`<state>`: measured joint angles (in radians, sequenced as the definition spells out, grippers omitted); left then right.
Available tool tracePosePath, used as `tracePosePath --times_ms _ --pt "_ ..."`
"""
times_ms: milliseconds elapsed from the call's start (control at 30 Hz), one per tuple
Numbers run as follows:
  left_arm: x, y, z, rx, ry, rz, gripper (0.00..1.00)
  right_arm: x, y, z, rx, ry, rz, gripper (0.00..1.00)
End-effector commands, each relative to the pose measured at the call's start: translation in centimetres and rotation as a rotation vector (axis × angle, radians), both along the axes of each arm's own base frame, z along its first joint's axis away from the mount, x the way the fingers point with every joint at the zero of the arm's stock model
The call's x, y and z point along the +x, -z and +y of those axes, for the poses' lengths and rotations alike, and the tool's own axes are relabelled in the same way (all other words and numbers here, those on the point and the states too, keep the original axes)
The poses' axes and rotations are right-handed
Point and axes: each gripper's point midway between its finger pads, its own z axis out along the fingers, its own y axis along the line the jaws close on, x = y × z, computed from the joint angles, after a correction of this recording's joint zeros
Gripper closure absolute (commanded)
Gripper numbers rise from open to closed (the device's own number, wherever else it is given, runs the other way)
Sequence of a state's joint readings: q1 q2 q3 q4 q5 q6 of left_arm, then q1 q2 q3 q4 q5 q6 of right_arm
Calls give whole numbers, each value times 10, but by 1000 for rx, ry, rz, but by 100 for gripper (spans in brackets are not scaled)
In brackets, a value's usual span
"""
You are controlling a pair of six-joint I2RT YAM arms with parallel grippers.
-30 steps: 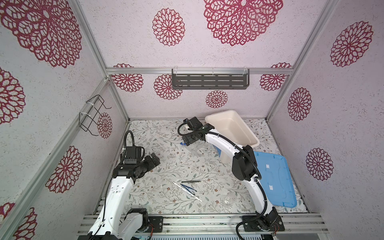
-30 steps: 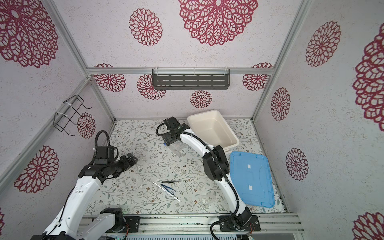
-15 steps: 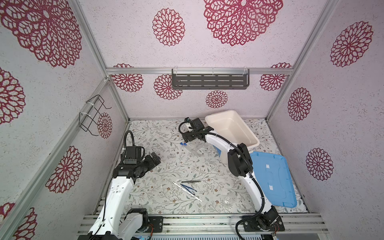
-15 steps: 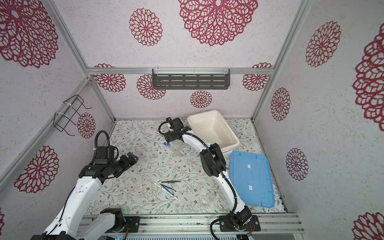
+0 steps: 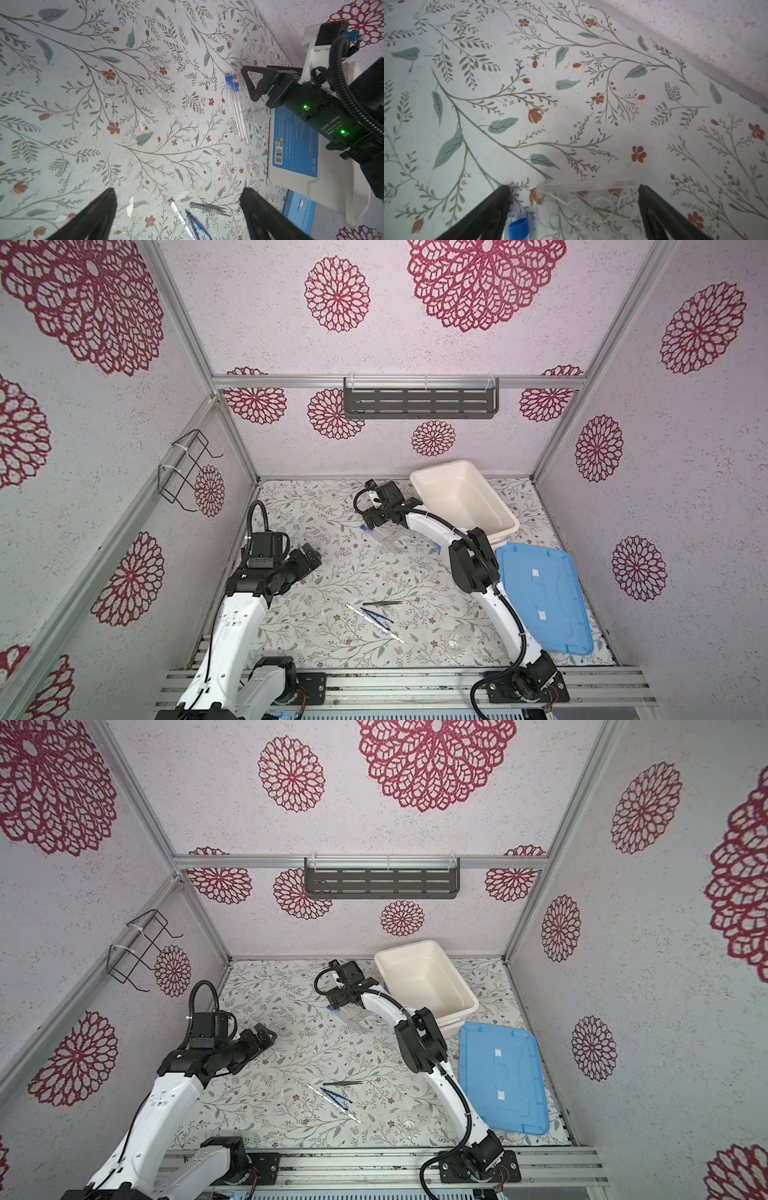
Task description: Organize the chemistry lab equipment
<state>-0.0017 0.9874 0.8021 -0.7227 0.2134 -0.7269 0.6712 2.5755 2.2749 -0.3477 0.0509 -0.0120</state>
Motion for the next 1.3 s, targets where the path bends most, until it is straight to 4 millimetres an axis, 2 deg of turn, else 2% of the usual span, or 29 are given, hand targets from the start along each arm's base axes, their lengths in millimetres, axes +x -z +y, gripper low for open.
tracePosePath --times_ms 0,233,367,500,633,1000,1267 --pt "1 3 0 -12 -10 -2 3 14 -20 -2 0 5 -69 1" --pt "2 3 0 -16 -15 -1 3 18 -20 -9 37 -5 -23 3" --pt "2 4 -2 -25 -8 -1 3 11 -6 -3 39 -49 17 1" --pt "4 5 -2 -26 -6 2 3 11 7 -7 18 -34 38 1" --pt "5 6 -3 -30 -5 4 3 9 12 -6 8 -45 47 2" --pt "4 15 -4 -43 -16 14 3 13 9 -5 10 -63 31 11" --pt "1 17 -2 -33 -16 14 3 11 -6 -2 17 -106 6 20"
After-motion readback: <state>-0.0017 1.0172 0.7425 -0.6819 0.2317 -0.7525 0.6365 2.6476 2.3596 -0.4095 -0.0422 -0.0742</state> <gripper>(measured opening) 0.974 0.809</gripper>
